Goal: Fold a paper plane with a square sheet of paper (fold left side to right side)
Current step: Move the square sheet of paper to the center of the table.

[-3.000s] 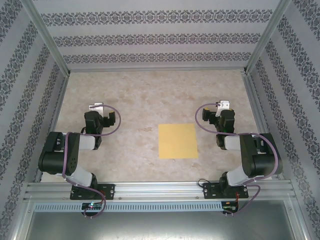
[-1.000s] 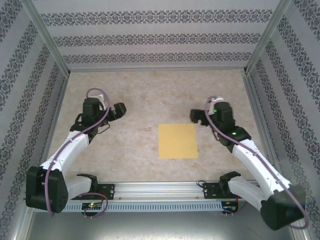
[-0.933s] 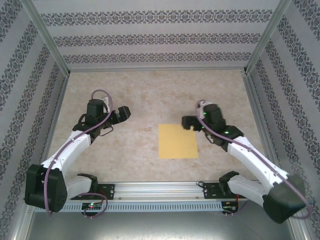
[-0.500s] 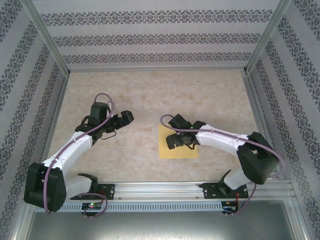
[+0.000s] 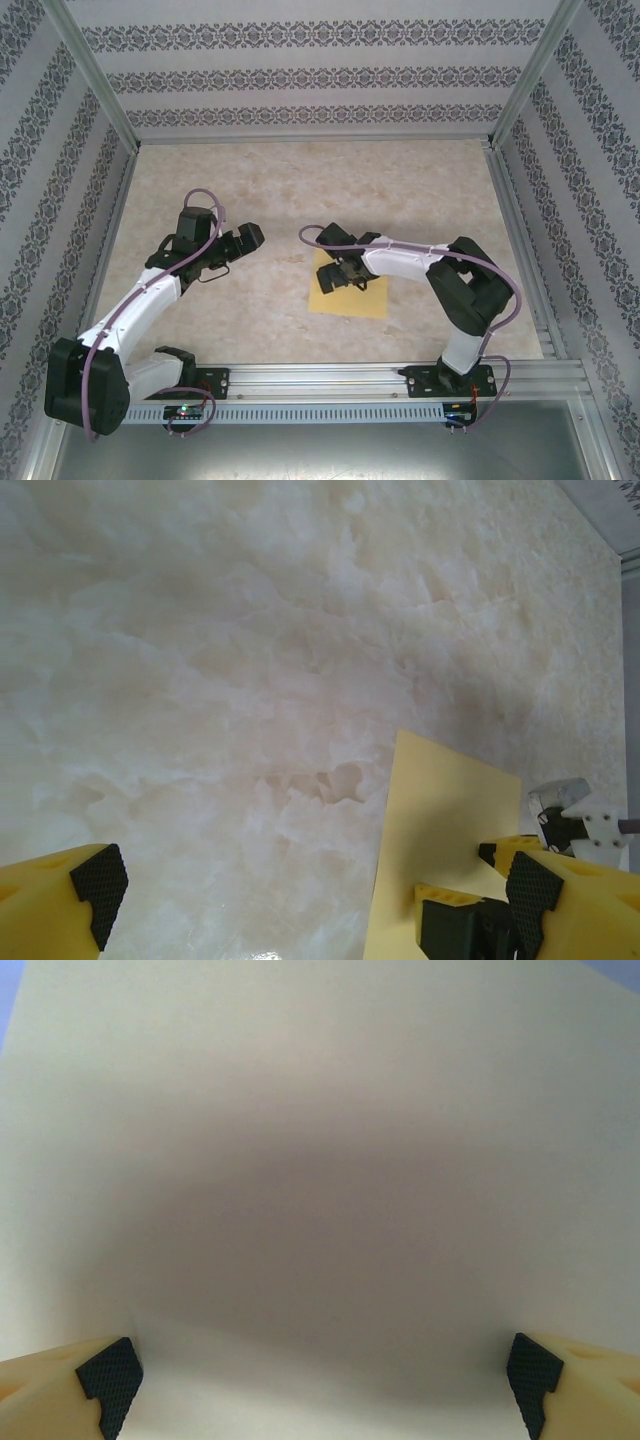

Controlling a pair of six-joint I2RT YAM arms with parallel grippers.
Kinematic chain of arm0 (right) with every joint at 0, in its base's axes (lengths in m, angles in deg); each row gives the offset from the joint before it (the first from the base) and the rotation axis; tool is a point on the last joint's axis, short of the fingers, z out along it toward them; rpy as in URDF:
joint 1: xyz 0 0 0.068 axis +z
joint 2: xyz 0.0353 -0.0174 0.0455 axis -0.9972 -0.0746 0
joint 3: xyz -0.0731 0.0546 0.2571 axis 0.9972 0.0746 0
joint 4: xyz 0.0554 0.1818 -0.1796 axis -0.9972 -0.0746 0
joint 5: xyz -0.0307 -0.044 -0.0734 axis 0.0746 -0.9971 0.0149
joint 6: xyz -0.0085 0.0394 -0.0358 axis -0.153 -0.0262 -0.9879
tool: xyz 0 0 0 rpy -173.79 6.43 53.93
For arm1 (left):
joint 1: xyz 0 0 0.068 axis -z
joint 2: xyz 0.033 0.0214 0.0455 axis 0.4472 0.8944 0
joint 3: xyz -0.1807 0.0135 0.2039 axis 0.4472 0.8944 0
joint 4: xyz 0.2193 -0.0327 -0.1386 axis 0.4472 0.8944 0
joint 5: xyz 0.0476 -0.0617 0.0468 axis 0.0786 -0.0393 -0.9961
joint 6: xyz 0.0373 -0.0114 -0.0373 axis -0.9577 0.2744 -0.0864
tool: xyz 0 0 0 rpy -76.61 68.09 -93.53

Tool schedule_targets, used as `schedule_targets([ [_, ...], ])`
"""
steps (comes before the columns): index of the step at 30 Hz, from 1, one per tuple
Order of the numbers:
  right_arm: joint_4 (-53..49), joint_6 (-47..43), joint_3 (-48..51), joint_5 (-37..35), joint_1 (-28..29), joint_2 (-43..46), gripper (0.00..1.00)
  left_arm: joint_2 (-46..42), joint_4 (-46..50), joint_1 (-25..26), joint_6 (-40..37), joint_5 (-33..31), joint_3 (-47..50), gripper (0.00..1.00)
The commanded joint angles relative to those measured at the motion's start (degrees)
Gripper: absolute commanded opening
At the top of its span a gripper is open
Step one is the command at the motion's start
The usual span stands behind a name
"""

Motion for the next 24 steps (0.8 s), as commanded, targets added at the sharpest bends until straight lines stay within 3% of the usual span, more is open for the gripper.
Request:
schedule_targets([
  [1, 1.6, 1.7, -2.0, 2.2, 0.7, -4.6, 0.98, -1.3, 2.7, 0.8, 0.0, -1.5, -0.4, 1.0],
  [13, 1.1, -2.1, -19.0, 5.6, 0.7, -15.9, 0.98, -1.4, 3.4, 0.8, 0.0, -2.2, -0.5, 1.0],
  [19, 1.7, -3.4, -16.4, 4.6, -0.8, -6.4, 0.98, 0.4, 0.5, 0.8, 1.4, 1.5, 0.1, 0.98],
  [24, 3.5, -3.9, -11.6, 6.6, -7.2, 0.2, 0.98, 6.5, -4.8, 1.5, 3.2, 8.1, 0.0, 0.87],
])
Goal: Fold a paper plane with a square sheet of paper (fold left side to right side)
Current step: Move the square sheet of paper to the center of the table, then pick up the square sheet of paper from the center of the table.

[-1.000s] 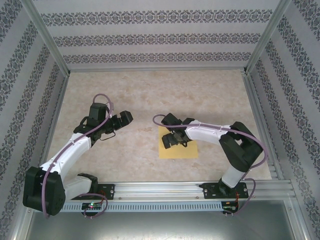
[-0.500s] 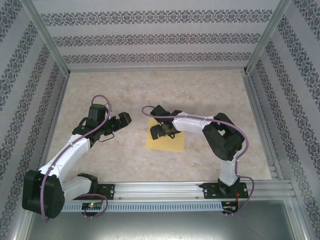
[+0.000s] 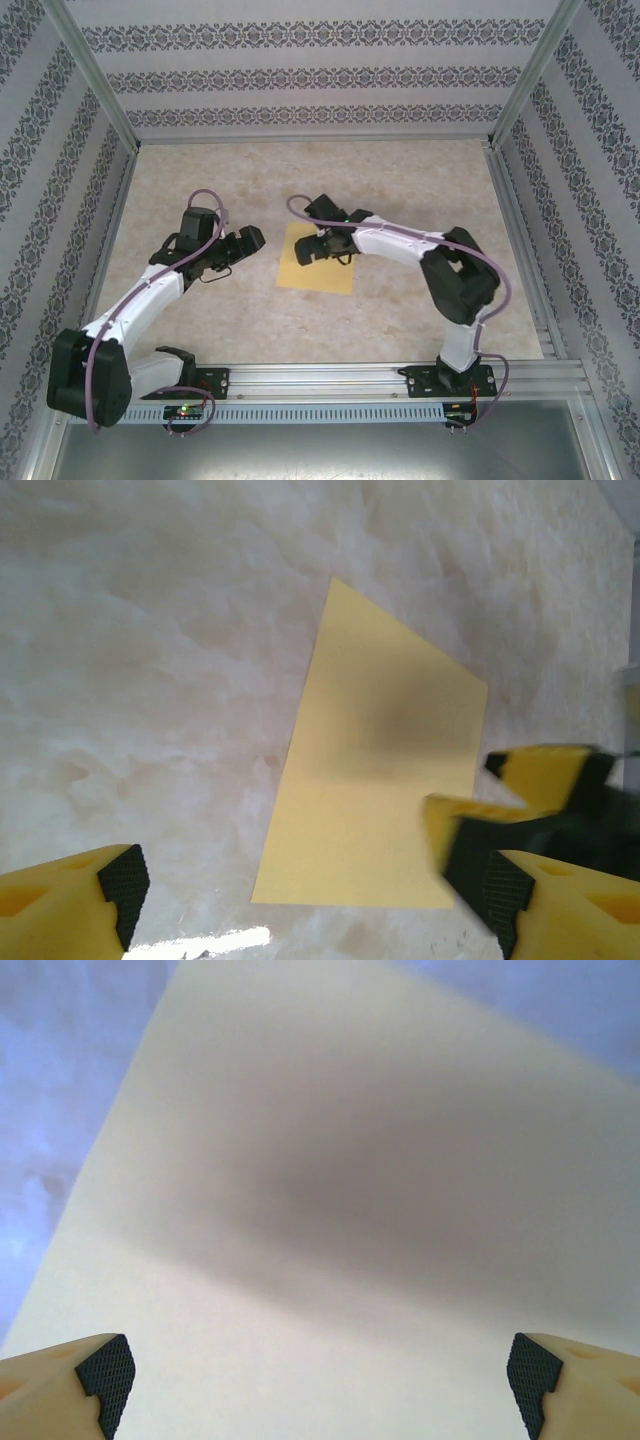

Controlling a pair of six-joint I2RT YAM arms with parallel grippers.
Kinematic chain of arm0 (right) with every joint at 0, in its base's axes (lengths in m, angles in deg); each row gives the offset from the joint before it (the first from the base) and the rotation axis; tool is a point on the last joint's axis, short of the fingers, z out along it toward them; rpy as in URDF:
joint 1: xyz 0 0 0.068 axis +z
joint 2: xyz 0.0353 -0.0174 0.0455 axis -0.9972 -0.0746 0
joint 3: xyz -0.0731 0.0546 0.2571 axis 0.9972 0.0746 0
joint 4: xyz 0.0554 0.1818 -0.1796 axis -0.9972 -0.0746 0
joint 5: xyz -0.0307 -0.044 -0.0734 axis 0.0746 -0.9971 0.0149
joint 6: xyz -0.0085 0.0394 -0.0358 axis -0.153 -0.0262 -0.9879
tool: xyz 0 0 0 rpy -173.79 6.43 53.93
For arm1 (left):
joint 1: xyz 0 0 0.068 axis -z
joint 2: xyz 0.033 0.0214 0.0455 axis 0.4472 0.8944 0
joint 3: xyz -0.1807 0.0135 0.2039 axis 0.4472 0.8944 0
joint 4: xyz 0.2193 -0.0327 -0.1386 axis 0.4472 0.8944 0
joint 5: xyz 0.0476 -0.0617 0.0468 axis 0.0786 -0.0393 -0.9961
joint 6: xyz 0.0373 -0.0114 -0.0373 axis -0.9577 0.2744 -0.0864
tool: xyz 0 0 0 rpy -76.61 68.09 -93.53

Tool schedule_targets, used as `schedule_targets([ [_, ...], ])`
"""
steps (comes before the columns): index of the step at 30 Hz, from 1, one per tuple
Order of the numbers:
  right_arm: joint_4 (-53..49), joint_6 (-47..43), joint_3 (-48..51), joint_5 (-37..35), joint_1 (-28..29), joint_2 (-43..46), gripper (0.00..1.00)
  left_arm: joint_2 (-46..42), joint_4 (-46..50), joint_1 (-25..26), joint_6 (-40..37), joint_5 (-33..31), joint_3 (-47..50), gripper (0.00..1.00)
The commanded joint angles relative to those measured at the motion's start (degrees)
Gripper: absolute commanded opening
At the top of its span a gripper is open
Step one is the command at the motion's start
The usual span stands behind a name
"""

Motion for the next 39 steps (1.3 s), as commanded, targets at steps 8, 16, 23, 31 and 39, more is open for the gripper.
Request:
schedule_targets([
  [8, -0.6, -5.1, -1.5, 0.1, -9.5, -1.9, 0.98, 12.9, -11.1, 8.0, 4.9, 6.5, -1.2, 0.73],
  [16, -1.6, -6.2, -5.4, 0.6, -10.3, -7.9, 0.98, 19.0, -12.5, 12.5, 5.6, 6.0, -2.1, 0.64],
  [23, -1.1, -5.1, -5.4, 2.1, -9.9, -9.8, 0.98, 23.2, -12.2, 14.4, 5.2, 4.6, -3.2, 0.62],
  [31, -0.9, -3.6, -4.3, 5.7, -8.7, -11.1, 0.98, 25.4, -10.6, 15.0, 4.1, 3.2, -3.6, 0.61],
  [39, -0.1, -2.3, -2.4, 8.2, -4.8, -8.7, 0.98, 25.6, -10.6, 15.0, 3.9, 2.5, -3.7, 0.56],
])
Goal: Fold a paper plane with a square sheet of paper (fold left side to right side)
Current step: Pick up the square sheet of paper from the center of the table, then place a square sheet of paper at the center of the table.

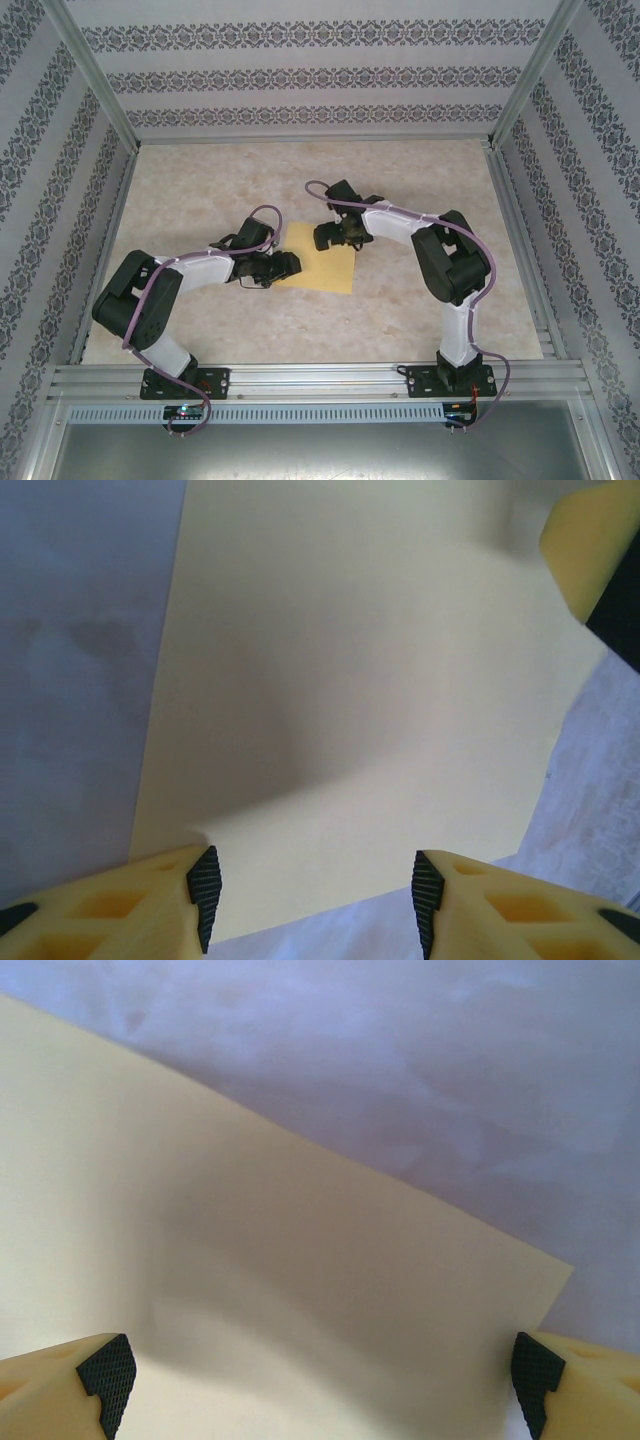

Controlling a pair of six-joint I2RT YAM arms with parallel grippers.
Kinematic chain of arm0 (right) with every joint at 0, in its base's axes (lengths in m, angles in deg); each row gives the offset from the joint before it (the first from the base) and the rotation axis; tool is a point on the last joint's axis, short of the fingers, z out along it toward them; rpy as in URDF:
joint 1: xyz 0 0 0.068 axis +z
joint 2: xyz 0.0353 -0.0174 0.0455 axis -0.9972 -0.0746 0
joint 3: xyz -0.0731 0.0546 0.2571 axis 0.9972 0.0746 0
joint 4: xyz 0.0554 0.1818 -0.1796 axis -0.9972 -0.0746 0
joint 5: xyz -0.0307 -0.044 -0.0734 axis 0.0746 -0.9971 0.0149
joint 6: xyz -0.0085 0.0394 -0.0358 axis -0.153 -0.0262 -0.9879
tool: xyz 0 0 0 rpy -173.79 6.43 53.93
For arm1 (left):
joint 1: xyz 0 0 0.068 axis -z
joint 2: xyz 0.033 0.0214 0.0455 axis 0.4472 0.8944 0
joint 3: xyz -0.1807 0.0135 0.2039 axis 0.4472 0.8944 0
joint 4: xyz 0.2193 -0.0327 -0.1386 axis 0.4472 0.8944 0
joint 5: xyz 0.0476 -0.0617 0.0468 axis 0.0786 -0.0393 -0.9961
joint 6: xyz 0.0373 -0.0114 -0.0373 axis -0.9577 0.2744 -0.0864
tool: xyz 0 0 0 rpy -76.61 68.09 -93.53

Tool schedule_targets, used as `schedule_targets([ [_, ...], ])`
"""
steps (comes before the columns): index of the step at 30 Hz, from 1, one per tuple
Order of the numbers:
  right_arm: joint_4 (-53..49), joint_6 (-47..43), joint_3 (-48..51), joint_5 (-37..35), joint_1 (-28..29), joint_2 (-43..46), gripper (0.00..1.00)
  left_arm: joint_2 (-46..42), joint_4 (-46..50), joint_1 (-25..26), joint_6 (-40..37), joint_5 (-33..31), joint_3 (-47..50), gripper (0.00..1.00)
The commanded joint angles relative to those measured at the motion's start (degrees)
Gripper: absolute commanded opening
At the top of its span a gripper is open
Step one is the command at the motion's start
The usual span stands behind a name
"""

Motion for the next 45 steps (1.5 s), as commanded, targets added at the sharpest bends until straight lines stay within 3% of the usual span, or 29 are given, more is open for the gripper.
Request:
schedule_targets([
  [1, 0.0, 2.4, 1.9, 6.3, 3.4, 0.9, 0.98, 0.7, 0.1, 0.8, -0.6, -1.3, -0.8, 0.56],
  [6, -0.1, 2.7, 2.5, 5.8, 4.8, 2.1, 0.94, 0.1, 0.3, 0.8, -0.7, -1.8, -0.8, 0.55],
  [10, -1.0, 1.5, 2.4, 5.2, 4.7, 3.3, 0.78, -1.3, 0.5, 0.8, -0.6, -2.6, -0.7, 0.55],
  [16, 0.6, 1.5, 4.0, 9.7, 3.7, 5.9, 0.46, -5.0, 1.4, 0.6, -0.9, -3.7, -1.1, 0.56],
  [23, 7.7, -0.1, 9.5, 17.8, 1.2, 13.0, 0.28, -16.3, 4.9, -3.7, -3.6, -2.0, -0.6, 0.69],
  [28, 12.3, -2.3, 14.2, 25.8, -1.9, 21.1, 0.27, -26.9, 5.5, -10.1, -7.2, 3.2, 0.8, 0.8],
  [31, 13.4, -5.4, 16.1, 31.3, -4.4, 27.5, 0.26, -32.6, 5.8, -10.7, -11.2, 5.7, -0.3, 0.87],
  [35, 10.9, -9.7, 15.5, 39.7, -6.8, 35.0, 0.26, -38.4, -0.7, -10.7, -14.2, 11.4, -0.7, 0.93],
  [45, 2.6, -15.6, 9.9, 50.8, -6.4, 48.0, 0.28, -39.8, -10.9, -10.7, -20.0, 23.5, -4.1, 0.95],
])
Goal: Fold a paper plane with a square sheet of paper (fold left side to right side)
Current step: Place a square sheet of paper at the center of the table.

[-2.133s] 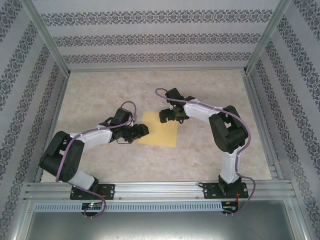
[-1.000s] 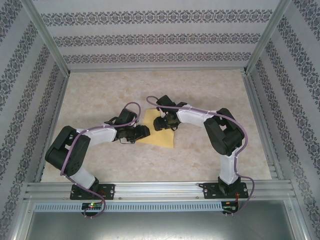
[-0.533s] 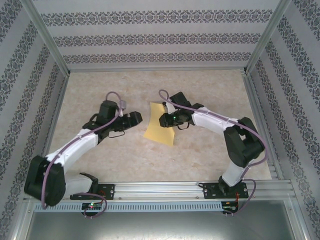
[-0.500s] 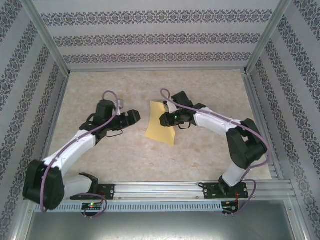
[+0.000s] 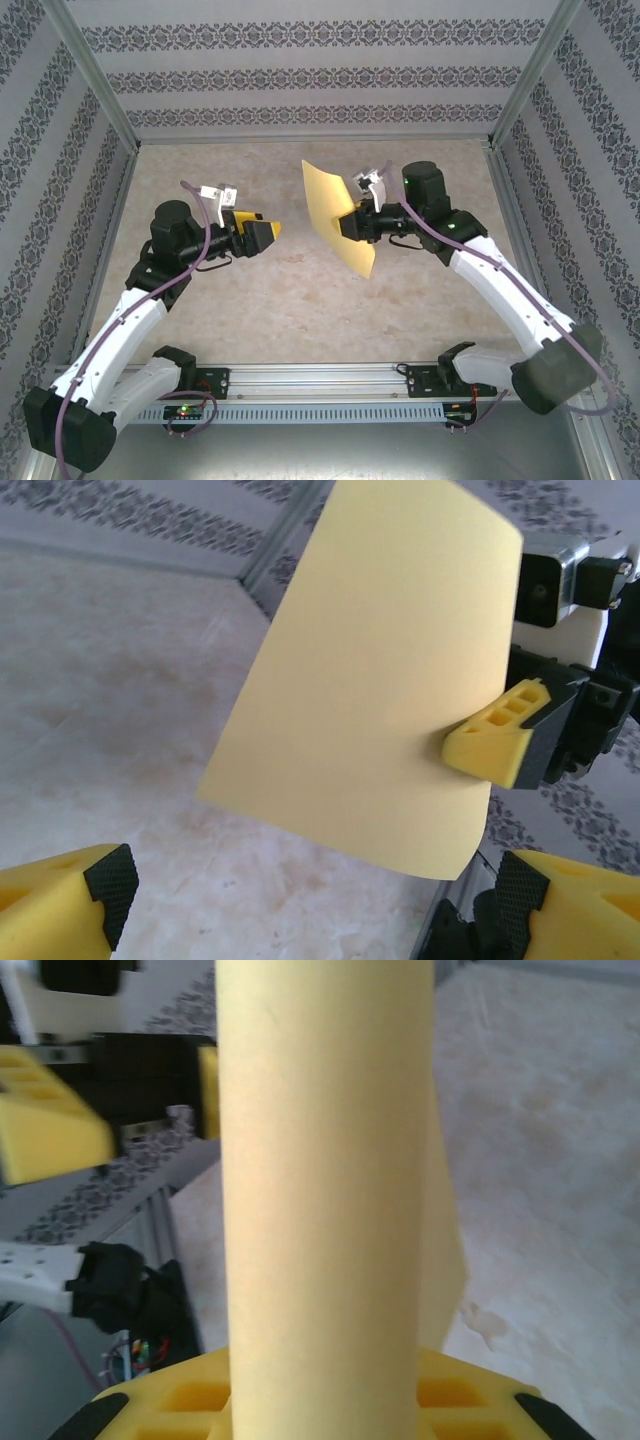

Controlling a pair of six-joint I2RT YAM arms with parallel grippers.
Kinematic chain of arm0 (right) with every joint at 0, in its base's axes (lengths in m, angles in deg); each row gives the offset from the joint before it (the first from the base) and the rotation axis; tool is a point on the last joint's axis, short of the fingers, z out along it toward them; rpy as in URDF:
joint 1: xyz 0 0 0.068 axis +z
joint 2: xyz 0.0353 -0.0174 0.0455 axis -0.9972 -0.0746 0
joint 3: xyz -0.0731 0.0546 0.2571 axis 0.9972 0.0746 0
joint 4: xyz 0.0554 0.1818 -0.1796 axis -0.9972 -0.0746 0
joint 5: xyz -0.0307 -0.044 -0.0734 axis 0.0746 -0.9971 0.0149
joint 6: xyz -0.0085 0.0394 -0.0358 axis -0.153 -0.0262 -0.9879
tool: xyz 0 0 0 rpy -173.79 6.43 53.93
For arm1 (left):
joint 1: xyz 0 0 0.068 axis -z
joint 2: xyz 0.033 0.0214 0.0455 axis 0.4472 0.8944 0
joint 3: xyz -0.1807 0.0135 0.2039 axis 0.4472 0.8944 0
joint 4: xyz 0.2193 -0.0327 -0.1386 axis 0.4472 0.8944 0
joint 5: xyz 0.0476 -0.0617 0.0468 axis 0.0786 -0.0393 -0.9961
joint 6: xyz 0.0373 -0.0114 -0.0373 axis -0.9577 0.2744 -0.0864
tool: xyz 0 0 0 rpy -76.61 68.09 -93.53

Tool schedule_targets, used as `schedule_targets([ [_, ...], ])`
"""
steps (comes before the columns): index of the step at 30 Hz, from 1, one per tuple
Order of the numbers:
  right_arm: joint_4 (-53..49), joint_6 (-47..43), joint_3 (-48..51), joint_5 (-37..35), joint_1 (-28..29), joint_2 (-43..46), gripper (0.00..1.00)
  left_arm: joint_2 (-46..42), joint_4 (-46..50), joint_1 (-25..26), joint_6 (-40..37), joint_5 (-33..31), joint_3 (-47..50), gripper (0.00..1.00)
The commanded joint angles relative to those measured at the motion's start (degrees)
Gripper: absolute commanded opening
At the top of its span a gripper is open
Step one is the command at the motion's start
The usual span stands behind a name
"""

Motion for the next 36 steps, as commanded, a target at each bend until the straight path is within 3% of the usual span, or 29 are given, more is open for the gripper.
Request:
schedule_targets([
  [1, -3.1, -3.0, -2.5, 7.4, 0.8, 2.7, 0.28, 0.9, -7.3, 0.0, -3.3, 7.0, -2.4, 0.95],
  [6, -5.3, -4.1, -4.9, 9.3, 2.9, 4.3, 0.28, 1.8, -16.3, 0.4, -0.4, 11.7, -1.3, 0.95],
  [14, -4.4, -4.1, -5.1, 12.2, 4.5, 3.8, 0.28, 1.8, -18.0, 3.8, -0.8, 13.5, -1.6, 0.94],
  [17, -4.1, -3.8, -4.9, 11.0, 4.6, 3.4, 0.3, 2.5, -18.2, 5.1, -1.1, 14.2, -2.0, 0.8],
  [19, -4.3, -4.0, -4.7, 9.7, 4.6, 3.2, 0.32, 2.8, -18.7, 5.7, -1.1, 14.6, -2.0, 0.61],
  [21, -4.5, -4.2, -4.6, 8.3, 4.5, 3.1, 0.38, 3.0, -18.5, 6.3, -1.2, 14.2, -2.2, 0.35],
  [24, -5.4, -4.4, -4.2, 3.4, 3.6, 3.3, 0.48, 3.2, -14.1, 6.5, -3.1, 12.1, -2.4, 0.08],
  [25, -5.7, -4.2, -4.0, 1.5, 2.8, 3.5, 0.51, 3.2, -12.1, 6.5, -3.9, 10.8, -2.4, 0.03],
  [28, -5.3, -2.1, -2.4, -6.8, -0.1, 4.3, 0.63, 3.6, -5.6, 6.4, -5.3, 3.6, -1.7, 0.0],
  [33, -3.5, 2.8, 3.1, -29.4, -2.1, 5.3, 0.86, 9.8, -1.8, 6.4, -2.0, -5.4, 0.7, 0.0],
  [36, -1.2, 5.8, 6.7, -31.4, -3.2, 5.0, 0.91, 14.6, -1.7, 6.4, -0.9, -6.9, 1.5, 0.0],
])
